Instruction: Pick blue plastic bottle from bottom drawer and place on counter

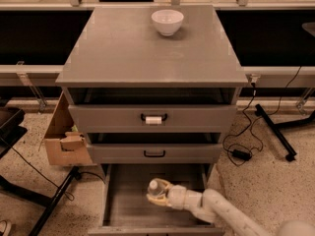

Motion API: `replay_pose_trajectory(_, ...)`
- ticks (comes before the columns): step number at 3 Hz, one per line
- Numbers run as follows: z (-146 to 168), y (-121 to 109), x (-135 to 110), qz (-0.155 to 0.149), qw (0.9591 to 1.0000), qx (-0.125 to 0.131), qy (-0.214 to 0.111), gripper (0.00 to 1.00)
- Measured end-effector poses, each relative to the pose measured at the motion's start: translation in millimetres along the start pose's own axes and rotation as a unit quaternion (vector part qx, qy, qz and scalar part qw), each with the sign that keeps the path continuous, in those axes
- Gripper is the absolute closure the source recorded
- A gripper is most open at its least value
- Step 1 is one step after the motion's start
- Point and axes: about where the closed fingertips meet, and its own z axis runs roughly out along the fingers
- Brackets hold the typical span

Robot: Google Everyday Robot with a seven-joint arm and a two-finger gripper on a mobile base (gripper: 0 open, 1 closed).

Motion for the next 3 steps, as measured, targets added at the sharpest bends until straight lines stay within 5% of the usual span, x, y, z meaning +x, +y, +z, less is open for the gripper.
replay_pose_trajectory(1, -71, -8, -134, -0.023, 0.9977, 0.052, -0.036, 1.00)
replay_pose_trajectory(3, -166, 53, -310, 0.045, 0.9899, 0.114, -0.070, 1.00)
